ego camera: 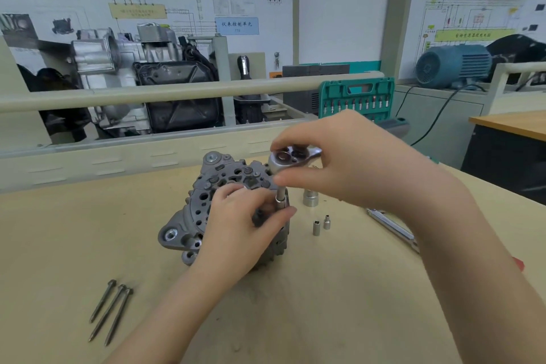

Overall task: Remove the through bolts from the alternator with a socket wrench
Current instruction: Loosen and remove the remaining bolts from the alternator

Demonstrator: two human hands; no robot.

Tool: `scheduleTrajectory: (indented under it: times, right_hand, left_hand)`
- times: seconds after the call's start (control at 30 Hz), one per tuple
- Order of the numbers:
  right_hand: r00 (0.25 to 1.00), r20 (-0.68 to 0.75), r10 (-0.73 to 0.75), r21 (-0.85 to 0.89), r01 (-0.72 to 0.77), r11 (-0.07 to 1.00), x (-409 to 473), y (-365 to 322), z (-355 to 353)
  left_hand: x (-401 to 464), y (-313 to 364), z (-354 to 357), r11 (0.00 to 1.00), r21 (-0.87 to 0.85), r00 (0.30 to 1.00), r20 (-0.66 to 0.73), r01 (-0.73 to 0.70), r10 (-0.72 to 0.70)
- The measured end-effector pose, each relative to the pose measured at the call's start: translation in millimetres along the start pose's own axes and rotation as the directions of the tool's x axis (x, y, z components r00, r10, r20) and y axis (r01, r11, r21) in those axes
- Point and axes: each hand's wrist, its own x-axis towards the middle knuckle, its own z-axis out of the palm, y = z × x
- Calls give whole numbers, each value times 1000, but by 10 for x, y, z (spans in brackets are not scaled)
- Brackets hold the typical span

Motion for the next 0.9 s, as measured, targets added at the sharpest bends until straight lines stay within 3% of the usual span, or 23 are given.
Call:
scheduleTrajectory:
  times: [0.2, 0.4, 0.67, 0.9]
  right_hand:
    - [989, 125, -83, -425, 129, 896, 164, -151, -119]
    - [932, 323, -166, -336, 277, 900, 180, -171, -241]
    - [926, 373, -64, -387, 218, 896, 281, -135, -196]
    - [925, 371, -85, -291, 203, 935, 222, -131, -257]
  left_hand:
    - [2, 32, 32, 998, 41, 996, -72, 48, -45]
    - [-8, -15, 1, 998, 48, 994, 102, -30, 25]
    - [-11, 46, 42, 992, 119, 1000, -5, 31, -31]
    - [-3, 0, 15, 999, 18, 995, 94, -26, 24]
